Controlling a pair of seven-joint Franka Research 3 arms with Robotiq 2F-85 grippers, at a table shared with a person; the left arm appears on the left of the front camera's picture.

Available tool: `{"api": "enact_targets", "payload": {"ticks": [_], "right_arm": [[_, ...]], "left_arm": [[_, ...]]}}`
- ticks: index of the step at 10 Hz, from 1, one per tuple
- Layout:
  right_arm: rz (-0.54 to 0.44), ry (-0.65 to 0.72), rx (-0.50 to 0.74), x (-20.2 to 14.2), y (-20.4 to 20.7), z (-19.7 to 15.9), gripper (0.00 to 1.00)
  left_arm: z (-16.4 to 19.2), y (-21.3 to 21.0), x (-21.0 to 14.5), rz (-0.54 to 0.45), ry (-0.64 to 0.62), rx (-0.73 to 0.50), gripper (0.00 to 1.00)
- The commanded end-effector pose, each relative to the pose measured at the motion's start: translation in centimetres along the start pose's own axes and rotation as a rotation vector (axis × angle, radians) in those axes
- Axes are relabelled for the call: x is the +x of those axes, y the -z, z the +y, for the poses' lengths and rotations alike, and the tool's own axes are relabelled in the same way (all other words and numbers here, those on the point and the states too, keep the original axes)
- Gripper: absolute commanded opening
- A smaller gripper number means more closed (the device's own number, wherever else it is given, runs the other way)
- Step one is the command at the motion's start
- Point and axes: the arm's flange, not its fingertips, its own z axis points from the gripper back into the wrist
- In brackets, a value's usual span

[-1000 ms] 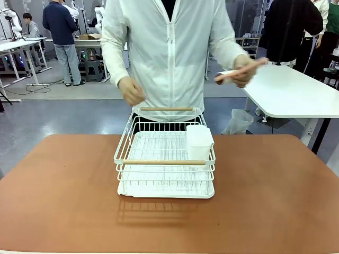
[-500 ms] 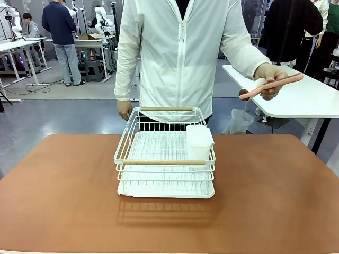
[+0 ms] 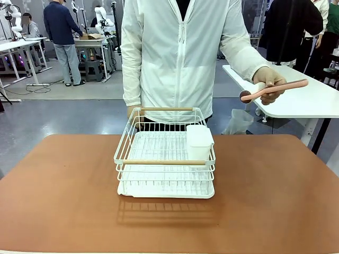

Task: Clean the table.
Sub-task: Pick up the Lint Roller when the human hands it over.

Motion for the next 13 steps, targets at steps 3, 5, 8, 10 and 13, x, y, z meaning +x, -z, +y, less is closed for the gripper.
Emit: {"api": "enact_targets", "payload": {"ticks": [3,5,8,10,13], "right_arm": [[-0.049,0.186,-0.119,-5.2,6.0,5.8,1.00],[-0.075,0.170,-0.145,-7.2,9.0,6.8,1.00],[-0.153,0.150,-0.125,-9.6,12.3,7.1,1.00],[-0.162,0.119,-0.096,-10.8,14.1,6.8,1.00],[-0.165,0.133,-0.052,-11.4,15.8,5.9,1.00]], "left_arm": [[0.0,-0.2,-0.1,-0.003,0.003,-0.012,1.00],[0.0,-0.2,-0.1,-0.003,0.003,-0.012,1.00],[0.0,-0.2,-0.1,-0.003,0.003,-0.012,1.00],[0.0,-0.2,-0.1,-0.003,0.003,-0.012,1.00],[0.0,-0.2,-0.1,-0.003,0.003,-0.012,1.00]]}}
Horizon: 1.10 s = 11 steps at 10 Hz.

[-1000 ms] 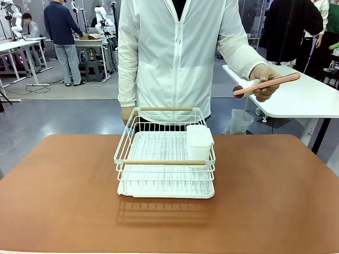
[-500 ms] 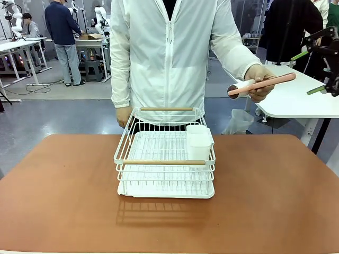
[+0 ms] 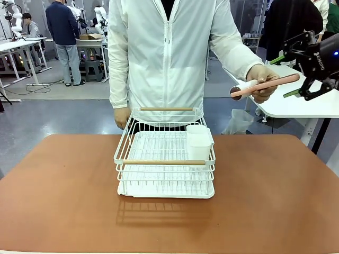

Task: Clean the table.
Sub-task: Pick up the Lint Roller when the human hands it over.

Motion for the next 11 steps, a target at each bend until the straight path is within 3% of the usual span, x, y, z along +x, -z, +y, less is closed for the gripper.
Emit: {"api": "enact_targets", "payload": {"ticks": [1,10,11], "right_arm": [[-0.017,0.024,0.055,-0.6,1.0,-2.0,1.00],[0.046,0.069,0.112,1.2,1.2,-4.9,1.00],[0.036,0.067,0.129,1.3,1.2,-4.9,0.95]], "left_arm": [[0.0,-0.2,-0.1,-0.004,0.004,-0.012,1.00],[0.0,-0.2,-0.1,-0.004,0.004,-0.012,1.00],[0.0,-0.2,-0.1,-0.004,0.004,-0.012,1.00]]}}
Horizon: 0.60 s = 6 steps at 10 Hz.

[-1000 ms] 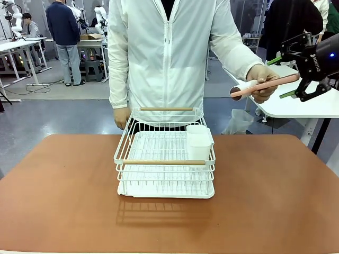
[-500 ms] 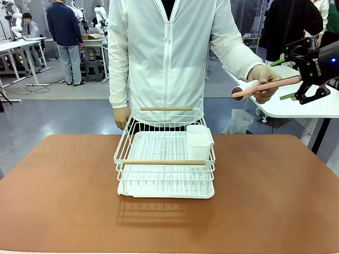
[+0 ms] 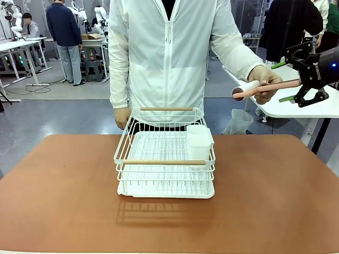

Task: Clean the table.
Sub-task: Pick up the Lint Roller when the human hands it over.

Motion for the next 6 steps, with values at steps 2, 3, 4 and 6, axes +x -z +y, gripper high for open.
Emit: {"api": "enact_targets", "payload": {"ticks": [2,3,4,6], "right_arm": [[0.007,-0.011,0.059,-0.61,-0.66,-2.47,0.76],[0.001,-0.013,0.072,-0.54,-0.76,-2.42,0.68],[0.000,-0.014,0.075,-0.51,-0.74,-2.40,0.56],[-0.001,-0.016,0.080,-0.50,-0.78,-2.39,0.37]], "left_arm": [[0.00,-0.25,-0.10,-0.004,0.004,-0.012,1.00],[0.00,-0.25,-0.10,-0.004,0.004,-0.012,1.00],[0.00,-0.25,-0.10,-0.004,0.004,-0.012,1.00],[0.00,-0.25,-0.10,-0.004,0.004,-0.012,1.00]]}}
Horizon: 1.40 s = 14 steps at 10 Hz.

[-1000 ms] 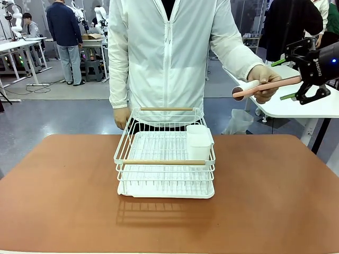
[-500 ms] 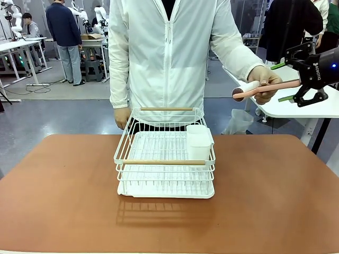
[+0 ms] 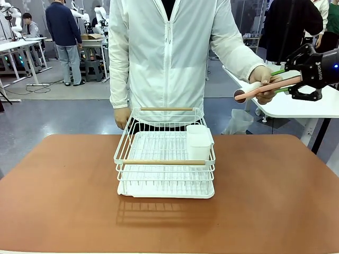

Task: Clean the table.
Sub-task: Pick up the Lint Roller when the human hands it over.

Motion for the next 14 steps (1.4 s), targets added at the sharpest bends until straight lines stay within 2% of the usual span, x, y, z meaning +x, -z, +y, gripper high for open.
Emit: {"api": "enact_targets", "payload": {"ticks": [1,2,4,6,7,8,14], "right_arm": [[0.002,-0.014,0.026,-0.9,-0.6,-1.9,0.30],[0.002,-0.019,0.028,-0.9,-0.7,-1.8,0.17],[-0.004,-0.031,0.031,-1.0,-0.7,-1.8,0.00],[0.007,-0.028,0.024,-1.1,-0.8,-1.7,0.00],[-0.016,-0.011,0.023,-0.9,-1.0,-1.6,0.07],[0.001,-0.014,0.003,0.0,0.0,0.0,0.07],[0.001,-0.014,0.003,0.0,0.0,0.0,0.07]], "left_arm": [[0.0,-0.2,-0.1,-0.004,0.004,-0.012,1.00],[0.0,-0.2,-0.1,-0.004,0.004,-0.012,1.00],[0.0,-0.2,-0.1,-0.004,0.004,-0.012,1.00],[0.0,-0.2,-0.1,-0.004,0.004,-0.012,1.00],[0.0,-0.2,-0.1,-0.004,0.004,-0.012,1.00],[0.0,-0.2,-0.1,-0.004,0.004,-0.012,1.00],[0.0,-0.2,-0.1,-0.004,0.004,-0.012,1.00]]}}
